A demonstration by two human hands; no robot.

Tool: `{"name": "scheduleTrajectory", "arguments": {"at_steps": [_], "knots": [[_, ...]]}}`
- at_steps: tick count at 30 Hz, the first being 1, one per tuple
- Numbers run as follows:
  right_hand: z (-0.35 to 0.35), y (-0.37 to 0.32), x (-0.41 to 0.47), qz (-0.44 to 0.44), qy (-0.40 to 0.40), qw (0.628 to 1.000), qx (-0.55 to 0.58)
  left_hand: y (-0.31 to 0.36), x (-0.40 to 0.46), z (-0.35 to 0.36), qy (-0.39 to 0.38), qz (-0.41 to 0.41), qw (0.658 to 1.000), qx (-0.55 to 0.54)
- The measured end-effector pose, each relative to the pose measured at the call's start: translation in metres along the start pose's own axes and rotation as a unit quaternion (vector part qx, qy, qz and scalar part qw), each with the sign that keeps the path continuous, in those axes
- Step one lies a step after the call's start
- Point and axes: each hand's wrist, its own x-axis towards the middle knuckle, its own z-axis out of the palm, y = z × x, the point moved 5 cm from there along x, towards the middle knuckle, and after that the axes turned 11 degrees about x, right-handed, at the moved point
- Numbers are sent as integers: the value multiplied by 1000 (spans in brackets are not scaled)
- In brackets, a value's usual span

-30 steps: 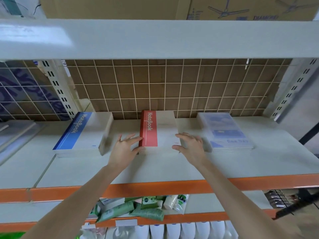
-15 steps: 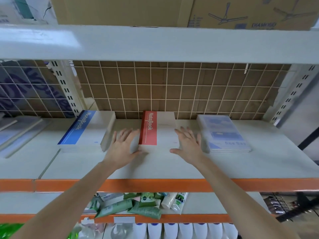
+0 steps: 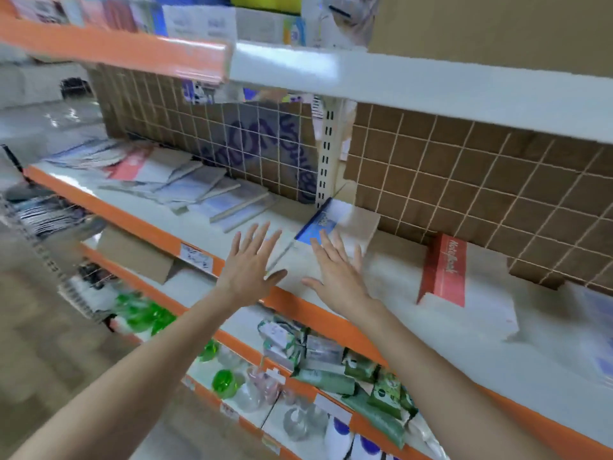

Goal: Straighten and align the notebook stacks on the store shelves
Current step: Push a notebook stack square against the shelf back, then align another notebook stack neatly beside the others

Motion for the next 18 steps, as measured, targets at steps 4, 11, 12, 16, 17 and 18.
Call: {"name": "scheduleTrajectory", "arguments": {"at_steps": [4,11,12,16,17,18], "knots": [[42,-83,51,-35,-16,999,-4,-111,-23,10,-24,-68,997,2],[121,-223,137,-62,-48,996,49,-290,-60,11,-31,-122,992,27],[129,-235,146,-63,-53,995,52,-310,-62,13,-39,-130,990,29],[150,-266,189,-50,-75,994,58,-373,-57,23,-65,-153,985,35],[151,-269,202,-40,-74,994,64,-385,-52,26,-65,-155,985,31],[150,-271,217,-30,-71,995,64,-394,-45,29,-65,-157,985,26]]}}
